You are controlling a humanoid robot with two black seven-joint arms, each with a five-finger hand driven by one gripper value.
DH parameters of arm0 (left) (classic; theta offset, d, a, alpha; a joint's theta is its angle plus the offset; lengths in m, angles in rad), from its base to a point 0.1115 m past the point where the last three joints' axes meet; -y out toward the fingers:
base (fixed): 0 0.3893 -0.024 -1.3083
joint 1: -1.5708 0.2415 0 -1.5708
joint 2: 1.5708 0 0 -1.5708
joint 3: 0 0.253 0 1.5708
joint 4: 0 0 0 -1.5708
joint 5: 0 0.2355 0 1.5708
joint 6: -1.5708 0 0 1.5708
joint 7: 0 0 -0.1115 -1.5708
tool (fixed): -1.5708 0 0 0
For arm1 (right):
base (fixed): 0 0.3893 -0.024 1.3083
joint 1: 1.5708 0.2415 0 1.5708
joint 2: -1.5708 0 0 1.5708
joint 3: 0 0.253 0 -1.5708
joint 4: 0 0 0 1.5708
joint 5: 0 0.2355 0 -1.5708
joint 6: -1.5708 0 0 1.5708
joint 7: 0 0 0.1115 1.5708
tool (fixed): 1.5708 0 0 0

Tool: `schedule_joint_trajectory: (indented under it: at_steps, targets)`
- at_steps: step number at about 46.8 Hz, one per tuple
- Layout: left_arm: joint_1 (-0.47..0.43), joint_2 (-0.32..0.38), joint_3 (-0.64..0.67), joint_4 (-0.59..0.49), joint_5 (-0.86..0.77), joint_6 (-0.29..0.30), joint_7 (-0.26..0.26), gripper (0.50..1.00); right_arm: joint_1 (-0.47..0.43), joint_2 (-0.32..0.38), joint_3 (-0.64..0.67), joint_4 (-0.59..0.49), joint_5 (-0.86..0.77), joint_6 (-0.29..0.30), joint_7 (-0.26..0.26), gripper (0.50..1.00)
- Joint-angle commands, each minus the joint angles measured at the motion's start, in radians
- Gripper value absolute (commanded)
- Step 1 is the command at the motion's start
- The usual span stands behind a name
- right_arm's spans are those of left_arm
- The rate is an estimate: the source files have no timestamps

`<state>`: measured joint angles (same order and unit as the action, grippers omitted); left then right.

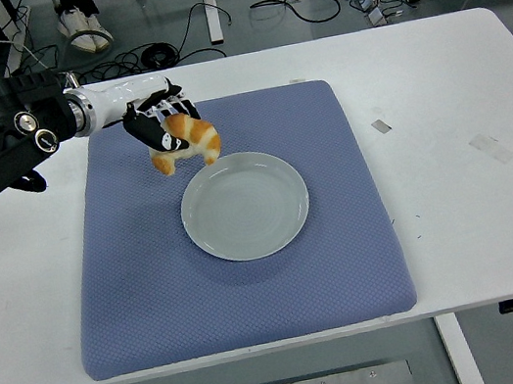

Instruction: Place the bread on the table

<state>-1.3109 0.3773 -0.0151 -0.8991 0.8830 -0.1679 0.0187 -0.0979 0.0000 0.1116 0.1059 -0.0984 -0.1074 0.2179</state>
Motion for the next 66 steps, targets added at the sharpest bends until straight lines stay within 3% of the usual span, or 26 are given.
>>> schedule_joint_trajectory:
  at_steps: [1, 35, 56, 66]
  targets:
    - [0.005, 0.009, 0.003, 0.005, -0.004, 0.010, 0.000, 0.500, 0.001, 0.000, 0.000, 0.000, 0.000, 0.000, 0.000, 1.000]
    - [0.096, 0.107, 0.007, 0.009, -0.003, 0.033, 0.000, 0.500, 0.000, 0.000, 0.000, 0.000, 0.000, 0.000, 0.000, 1.000]
    - [0.140, 0.101, 0.007, 0.051, -0.036, 0.116, 0.001, 0.500, 0.001, 0.000, 0.000, 0.000, 0.000, 0.000, 0.000, 1.000]
    - [0.140, 0.097, 0.007, 0.052, -0.036, 0.120, 0.001, 0.500, 0.001, 0.000, 0.000, 0.000, 0.000, 0.000, 0.000, 1.000]
